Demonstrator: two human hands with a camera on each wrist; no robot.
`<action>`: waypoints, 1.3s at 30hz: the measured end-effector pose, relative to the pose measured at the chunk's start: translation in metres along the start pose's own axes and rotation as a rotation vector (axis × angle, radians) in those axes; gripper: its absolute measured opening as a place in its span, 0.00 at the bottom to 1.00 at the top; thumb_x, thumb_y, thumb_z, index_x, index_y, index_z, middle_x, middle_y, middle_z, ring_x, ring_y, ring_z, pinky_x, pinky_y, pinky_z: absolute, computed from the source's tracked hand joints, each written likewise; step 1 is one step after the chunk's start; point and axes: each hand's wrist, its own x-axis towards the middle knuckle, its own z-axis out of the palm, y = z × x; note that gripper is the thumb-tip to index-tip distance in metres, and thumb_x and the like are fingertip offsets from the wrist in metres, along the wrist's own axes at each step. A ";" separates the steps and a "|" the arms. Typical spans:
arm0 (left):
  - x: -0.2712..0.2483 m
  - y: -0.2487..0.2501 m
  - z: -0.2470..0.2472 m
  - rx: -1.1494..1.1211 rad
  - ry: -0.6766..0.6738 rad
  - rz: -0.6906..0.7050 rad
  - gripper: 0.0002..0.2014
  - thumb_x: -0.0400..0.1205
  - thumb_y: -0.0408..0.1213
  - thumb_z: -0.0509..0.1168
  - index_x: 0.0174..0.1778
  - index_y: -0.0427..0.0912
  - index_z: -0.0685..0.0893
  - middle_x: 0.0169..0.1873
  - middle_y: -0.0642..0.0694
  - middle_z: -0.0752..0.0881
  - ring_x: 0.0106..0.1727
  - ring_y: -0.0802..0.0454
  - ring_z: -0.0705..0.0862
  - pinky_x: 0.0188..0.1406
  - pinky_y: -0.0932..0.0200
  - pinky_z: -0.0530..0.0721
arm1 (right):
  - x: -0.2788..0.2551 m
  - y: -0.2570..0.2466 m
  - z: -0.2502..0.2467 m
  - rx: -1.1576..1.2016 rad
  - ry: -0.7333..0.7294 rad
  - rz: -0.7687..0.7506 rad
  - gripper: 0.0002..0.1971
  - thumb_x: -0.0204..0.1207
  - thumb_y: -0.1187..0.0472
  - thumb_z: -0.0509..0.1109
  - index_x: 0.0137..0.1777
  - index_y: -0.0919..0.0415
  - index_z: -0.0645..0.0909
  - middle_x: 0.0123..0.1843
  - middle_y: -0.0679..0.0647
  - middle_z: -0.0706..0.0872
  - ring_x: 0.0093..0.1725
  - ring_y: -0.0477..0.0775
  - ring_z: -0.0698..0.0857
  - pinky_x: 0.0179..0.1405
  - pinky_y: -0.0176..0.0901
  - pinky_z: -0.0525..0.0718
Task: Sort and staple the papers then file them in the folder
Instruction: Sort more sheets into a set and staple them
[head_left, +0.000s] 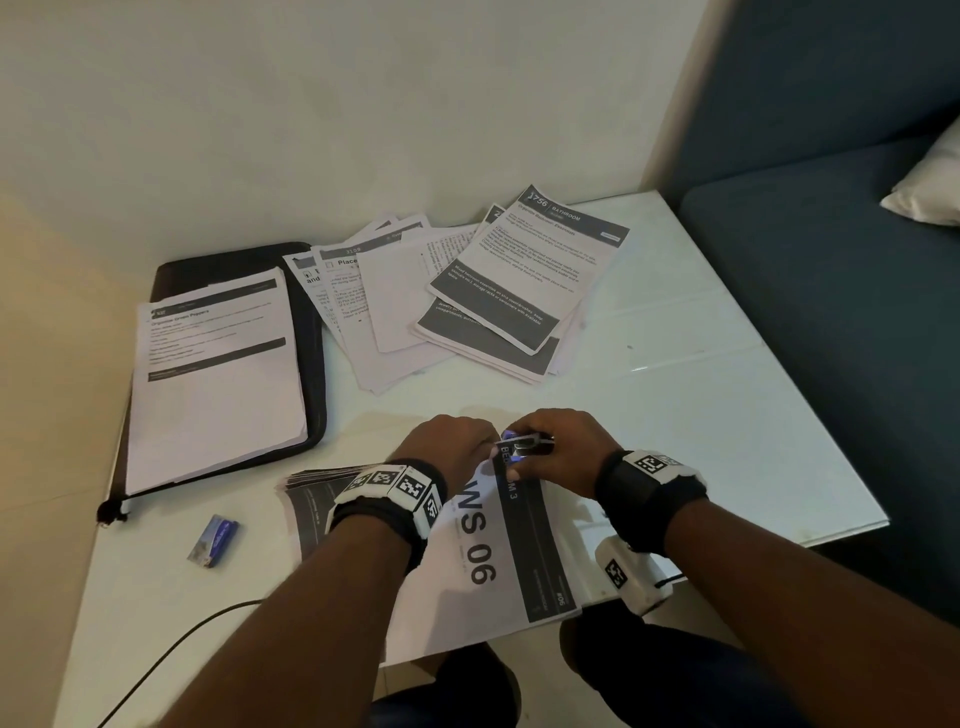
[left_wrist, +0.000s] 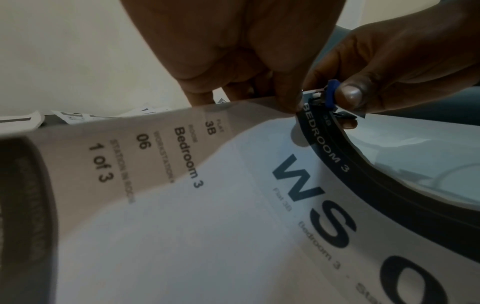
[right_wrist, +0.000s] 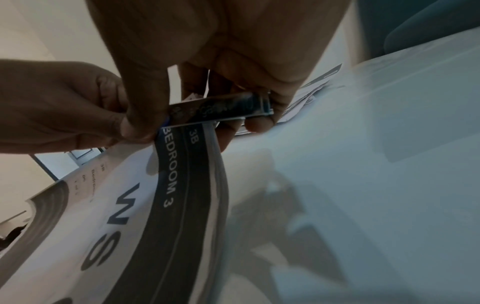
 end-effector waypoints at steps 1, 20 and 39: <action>0.000 -0.001 0.000 -0.001 0.003 -0.003 0.14 0.90 0.43 0.54 0.60 0.43 0.83 0.52 0.43 0.88 0.51 0.46 0.83 0.53 0.56 0.78 | 0.000 0.000 0.001 -0.010 -0.013 -0.005 0.21 0.69 0.54 0.81 0.62 0.56 0.85 0.56 0.52 0.88 0.53 0.51 0.83 0.57 0.42 0.80; 0.001 -0.019 0.004 -0.052 0.041 -0.062 0.12 0.90 0.44 0.55 0.59 0.44 0.82 0.54 0.45 0.87 0.54 0.45 0.83 0.52 0.55 0.77 | -0.004 0.021 -0.009 0.054 0.021 0.098 0.20 0.67 0.56 0.83 0.58 0.54 0.85 0.53 0.49 0.90 0.53 0.51 0.86 0.54 0.41 0.81; 0.058 -0.057 0.011 -0.048 0.215 -0.335 0.15 0.85 0.47 0.62 0.67 0.53 0.77 0.62 0.47 0.81 0.65 0.43 0.78 0.63 0.43 0.78 | 0.005 0.016 0.007 0.258 0.044 -0.017 0.19 0.71 0.57 0.81 0.61 0.49 0.84 0.52 0.40 0.89 0.51 0.38 0.86 0.49 0.25 0.77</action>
